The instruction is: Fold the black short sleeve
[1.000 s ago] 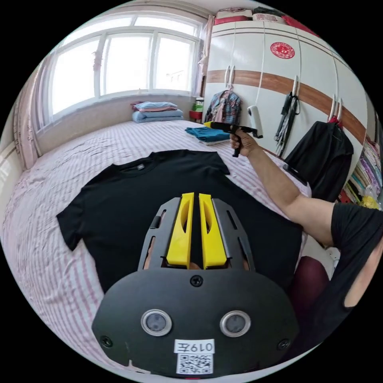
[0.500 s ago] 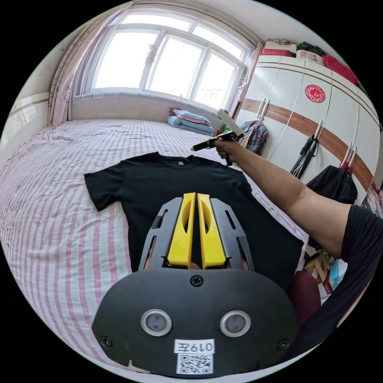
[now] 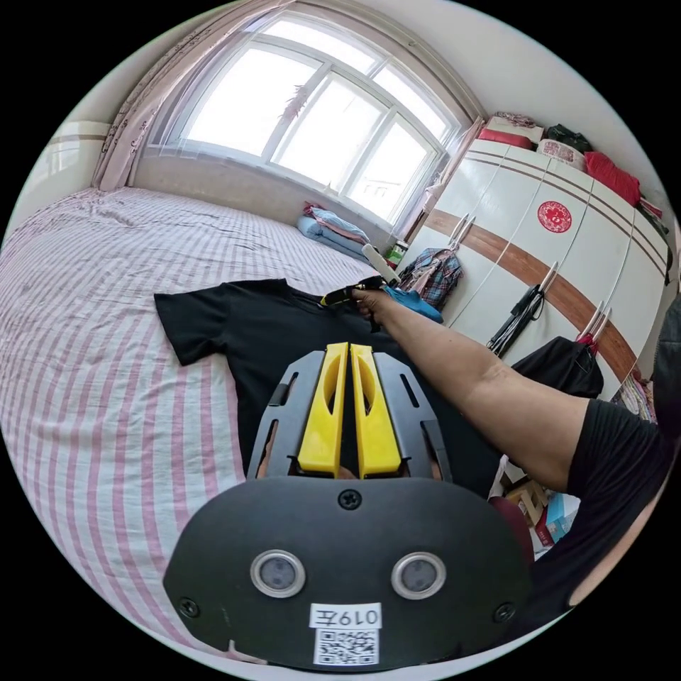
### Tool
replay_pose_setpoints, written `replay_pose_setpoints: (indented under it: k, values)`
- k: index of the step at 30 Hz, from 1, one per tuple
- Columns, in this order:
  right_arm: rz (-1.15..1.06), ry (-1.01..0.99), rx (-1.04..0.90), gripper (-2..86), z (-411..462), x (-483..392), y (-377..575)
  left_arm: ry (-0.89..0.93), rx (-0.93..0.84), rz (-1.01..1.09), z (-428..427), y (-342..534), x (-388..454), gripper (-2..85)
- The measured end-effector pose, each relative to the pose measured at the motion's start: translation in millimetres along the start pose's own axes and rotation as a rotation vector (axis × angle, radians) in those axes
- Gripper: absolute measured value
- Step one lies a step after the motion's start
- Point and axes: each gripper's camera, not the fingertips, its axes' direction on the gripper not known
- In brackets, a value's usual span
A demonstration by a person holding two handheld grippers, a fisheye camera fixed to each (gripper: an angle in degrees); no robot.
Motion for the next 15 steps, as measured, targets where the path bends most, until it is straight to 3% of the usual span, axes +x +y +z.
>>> replay_pose_setpoints:
  k: [8,15]
  values:
    - [0.054,0.081,0.139,-1.0,-54,-1,54,-0.098,-0.027,0.005,-29,32,-6,1.5]
    - [-0.052,0.056,0.346,-0.9,-148,-54,206,-0.067,0.037,0.095,-55,58,7,1.0]
